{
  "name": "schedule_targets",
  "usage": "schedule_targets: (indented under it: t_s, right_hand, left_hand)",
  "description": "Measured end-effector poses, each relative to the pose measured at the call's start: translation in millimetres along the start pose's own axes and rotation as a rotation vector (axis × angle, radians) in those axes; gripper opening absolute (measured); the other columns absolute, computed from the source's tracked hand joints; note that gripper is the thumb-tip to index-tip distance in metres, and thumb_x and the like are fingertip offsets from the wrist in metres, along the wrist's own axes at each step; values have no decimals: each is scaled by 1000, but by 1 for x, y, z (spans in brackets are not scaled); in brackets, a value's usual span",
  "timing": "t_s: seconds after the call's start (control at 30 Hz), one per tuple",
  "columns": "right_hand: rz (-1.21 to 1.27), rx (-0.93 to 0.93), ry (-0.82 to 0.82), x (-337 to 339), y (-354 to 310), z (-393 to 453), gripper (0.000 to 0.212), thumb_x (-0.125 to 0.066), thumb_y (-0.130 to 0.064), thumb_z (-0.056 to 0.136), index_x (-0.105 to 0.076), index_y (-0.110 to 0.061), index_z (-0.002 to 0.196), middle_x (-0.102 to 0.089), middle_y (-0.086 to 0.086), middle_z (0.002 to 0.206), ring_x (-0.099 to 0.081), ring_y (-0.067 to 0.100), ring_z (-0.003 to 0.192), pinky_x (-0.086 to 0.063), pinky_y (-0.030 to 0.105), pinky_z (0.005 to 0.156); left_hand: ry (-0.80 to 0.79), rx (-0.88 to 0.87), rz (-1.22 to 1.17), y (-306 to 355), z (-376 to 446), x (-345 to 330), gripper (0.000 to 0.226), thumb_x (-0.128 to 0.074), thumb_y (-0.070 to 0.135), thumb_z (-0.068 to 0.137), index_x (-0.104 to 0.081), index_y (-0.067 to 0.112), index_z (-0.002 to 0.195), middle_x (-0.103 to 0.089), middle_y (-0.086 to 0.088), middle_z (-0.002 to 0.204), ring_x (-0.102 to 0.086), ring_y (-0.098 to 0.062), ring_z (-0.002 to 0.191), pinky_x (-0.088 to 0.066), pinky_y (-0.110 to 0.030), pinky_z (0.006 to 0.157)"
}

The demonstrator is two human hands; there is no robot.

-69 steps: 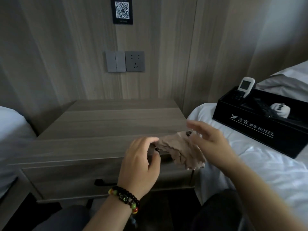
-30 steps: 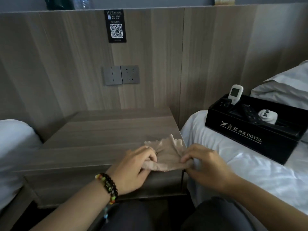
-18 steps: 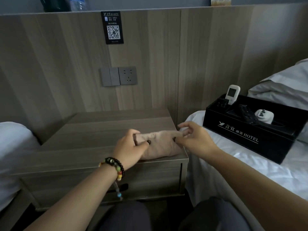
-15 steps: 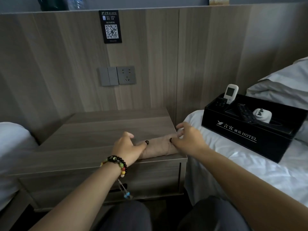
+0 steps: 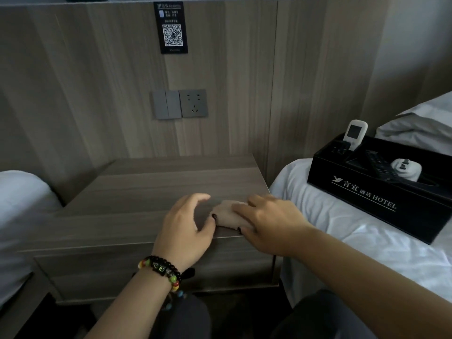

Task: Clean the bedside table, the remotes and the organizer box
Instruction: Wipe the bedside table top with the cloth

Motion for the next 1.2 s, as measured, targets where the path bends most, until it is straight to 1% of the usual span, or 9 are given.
schedule_targets:
  t_s: [0.17,0.33,0.4,0.47,0.63,0.8,0.97,1.1,1.2]
  right_hand:
    - [111,-77,102,-4,7,6,29,-59,-37,75,-67,-10,79,-54,5,85,-54,21,76,-37,27,61]
    - [349,-295,78,-34,1,4,53,-47,-37,91,-45,-11,138,-50,4,130,-52,23,114,-45,36,97]
    - [263,-355,114,-36,-17,12,53,-37,-35,93,-43,-9,139,-48,11,136,-45,29,127,-36,39,107]
    - [254,-421,89,-41,-43,27,49,-37,-29,97,-41,-7,140,-41,14,143,-35,30,135,-30,39,113]
    - [308,-295,18,-60,-150,95,69,-9,-31,85,-42,-1,138,-47,21,139,-39,36,133,-29,44,113]
    - [399,-91,-72,-65,-239,134,55,-33,-29,97,-23,-7,148,-24,22,153,-14,36,145,-9,46,120]
    - [371,-78,-39,-51,-201,111,53,-39,-20,93,-33,-20,146,-32,9,151,-24,27,143,-15,37,118]
    - [369,-403,-12,-52,-114,90,39,-40,-20,94,-53,-18,131,-52,7,132,-49,27,122,-46,37,96]
    - [433,-565,-77,-61,-106,116,36,-41,-18,92,-57,-11,123,-52,14,127,-46,34,122,-44,39,95]
  left_hand:
    - [131,78,-44,-34,-16,13,38,-65,16,85,-55,26,121,-49,16,124,-46,9,62,-39,-3,61]
    - [272,118,38,-80,-26,49,36,-67,11,82,-58,20,116,-51,5,128,-48,9,74,-45,-16,79]
    - [356,209,108,-108,-30,73,36,-67,13,81,-58,19,115,-50,1,129,-60,-15,82,-45,-45,94]
    - [429,347,127,-138,-37,95,36,-65,13,82,-57,16,117,-47,-5,134,-58,-35,104,-36,-53,103]
    - [522,529,7,-178,-54,126,37,-58,10,89,-55,10,125,-39,-13,143,-36,-29,134,-25,-42,114]
    - [527,516,-88,-176,-60,124,35,-53,5,91,-55,8,126,-37,-10,147,-32,-24,138,-23,-35,115]
    - [524,501,-126,-176,-59,125,35,-53,6,92,-56,11,126,-37,-6,148,-31,-19,139,-18,-22,110]
    - [563,531,-167,-185,-58,131,35,-52,6,92,-55,12,127,-34,-5,150,-29,-18,140,-15,-19,108]
    - [585,573,-189,-190,-56,131,36,-51,9,94,-53,14,129,-26,-3,154,-23,-15,142,-13,-18,109]
Point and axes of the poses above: each hand's wrist, its own z-axis towards the middle knuckle, its own x-axis out of the back of the hand, y = z × x, the point moved 7 cm from there along z, towards the middle knuckle
